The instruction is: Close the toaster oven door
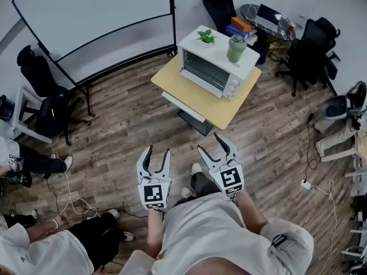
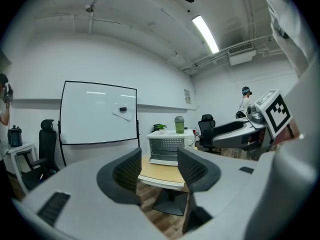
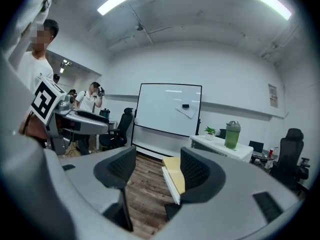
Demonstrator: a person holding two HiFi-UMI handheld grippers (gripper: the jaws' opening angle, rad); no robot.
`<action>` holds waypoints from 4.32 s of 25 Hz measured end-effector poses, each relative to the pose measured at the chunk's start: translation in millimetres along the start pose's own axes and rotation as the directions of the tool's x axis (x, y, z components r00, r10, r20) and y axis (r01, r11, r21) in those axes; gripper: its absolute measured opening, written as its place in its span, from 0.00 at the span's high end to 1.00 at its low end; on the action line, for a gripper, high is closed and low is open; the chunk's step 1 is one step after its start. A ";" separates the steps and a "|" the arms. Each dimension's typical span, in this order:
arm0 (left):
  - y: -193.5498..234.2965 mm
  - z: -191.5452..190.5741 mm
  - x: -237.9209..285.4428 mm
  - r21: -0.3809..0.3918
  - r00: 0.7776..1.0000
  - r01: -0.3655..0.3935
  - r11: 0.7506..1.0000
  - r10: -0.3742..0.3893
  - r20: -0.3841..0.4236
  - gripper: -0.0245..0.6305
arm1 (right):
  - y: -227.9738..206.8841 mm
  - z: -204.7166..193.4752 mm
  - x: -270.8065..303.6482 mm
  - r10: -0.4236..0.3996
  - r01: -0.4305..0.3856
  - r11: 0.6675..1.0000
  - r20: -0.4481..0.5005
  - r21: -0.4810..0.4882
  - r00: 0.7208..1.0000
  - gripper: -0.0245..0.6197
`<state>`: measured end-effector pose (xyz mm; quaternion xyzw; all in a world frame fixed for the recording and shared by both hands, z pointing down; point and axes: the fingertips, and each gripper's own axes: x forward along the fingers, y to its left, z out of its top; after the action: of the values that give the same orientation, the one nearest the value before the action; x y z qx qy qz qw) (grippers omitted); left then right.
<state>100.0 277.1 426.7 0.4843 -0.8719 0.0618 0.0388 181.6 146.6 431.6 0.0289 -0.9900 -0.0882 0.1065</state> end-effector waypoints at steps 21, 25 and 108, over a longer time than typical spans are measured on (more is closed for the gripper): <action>44.6 -7.2 141.7 0.009 0.997 0.056 0.998 -0.056 -0.048 0.62 | -74.8 -11.4 121.3 0.002 0.000 0.998 -0.032 0.057 0.999 0.53; 52.9 -6.1 175.1 0.012 0.996 0.064 0.998 -0.063 -0.066 0.62 | -94.4 -14.3 146.7 0.008 -0.004 0.997 -0.045 0.073 0.999 0.53; 101.4 -332.5 462.8 -0.324 0.419 0.587 0.742 -0.621 -0.663 0.39 | -123.4 -359.4 249.6 -0.230 0.758 0.417 -0.749 0.501 0.621 0.55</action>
<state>-227.8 -10.1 807.6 0.6949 -0.5460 0.2148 0.4157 20.4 -54.2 806.3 0.4070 -0.7759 0.3405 0.3412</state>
